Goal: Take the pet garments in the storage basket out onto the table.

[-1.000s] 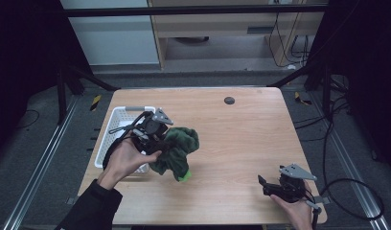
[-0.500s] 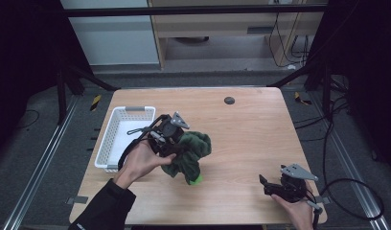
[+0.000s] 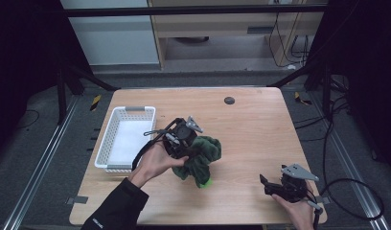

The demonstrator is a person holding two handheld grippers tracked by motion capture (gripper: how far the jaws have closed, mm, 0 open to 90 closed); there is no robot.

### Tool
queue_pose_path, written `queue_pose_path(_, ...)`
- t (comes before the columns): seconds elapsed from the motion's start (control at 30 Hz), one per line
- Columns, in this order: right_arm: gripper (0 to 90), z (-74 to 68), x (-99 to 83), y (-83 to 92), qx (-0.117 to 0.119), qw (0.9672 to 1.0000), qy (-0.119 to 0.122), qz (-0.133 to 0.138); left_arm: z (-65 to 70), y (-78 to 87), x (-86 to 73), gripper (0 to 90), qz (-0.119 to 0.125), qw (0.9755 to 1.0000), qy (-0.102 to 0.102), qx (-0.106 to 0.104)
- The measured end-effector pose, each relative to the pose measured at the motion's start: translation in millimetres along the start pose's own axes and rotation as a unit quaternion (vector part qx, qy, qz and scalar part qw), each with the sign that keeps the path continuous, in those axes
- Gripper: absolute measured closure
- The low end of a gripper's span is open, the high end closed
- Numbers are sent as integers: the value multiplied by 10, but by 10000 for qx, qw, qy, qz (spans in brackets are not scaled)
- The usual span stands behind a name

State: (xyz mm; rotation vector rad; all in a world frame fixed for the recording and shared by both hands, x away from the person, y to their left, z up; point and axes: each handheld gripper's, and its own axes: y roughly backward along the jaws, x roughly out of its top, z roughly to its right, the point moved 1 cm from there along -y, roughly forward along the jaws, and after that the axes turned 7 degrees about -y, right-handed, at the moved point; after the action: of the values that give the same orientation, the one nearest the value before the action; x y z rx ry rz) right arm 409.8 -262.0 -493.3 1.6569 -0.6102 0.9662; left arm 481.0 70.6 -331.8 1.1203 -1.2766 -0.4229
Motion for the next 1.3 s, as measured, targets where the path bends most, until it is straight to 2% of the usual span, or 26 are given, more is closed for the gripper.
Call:
queue_pose_path(0.7, 101, -1, 1, -3, -6, 10000, 31, 13, 41, -371, -34, 738, -156, 9994, -100, -291)
queue_pose_path(1.3, 101, -7, -3, -4, 29, 10000, 11, -14, 123, -733, -99, 722, -322, 9978, -189, -554)
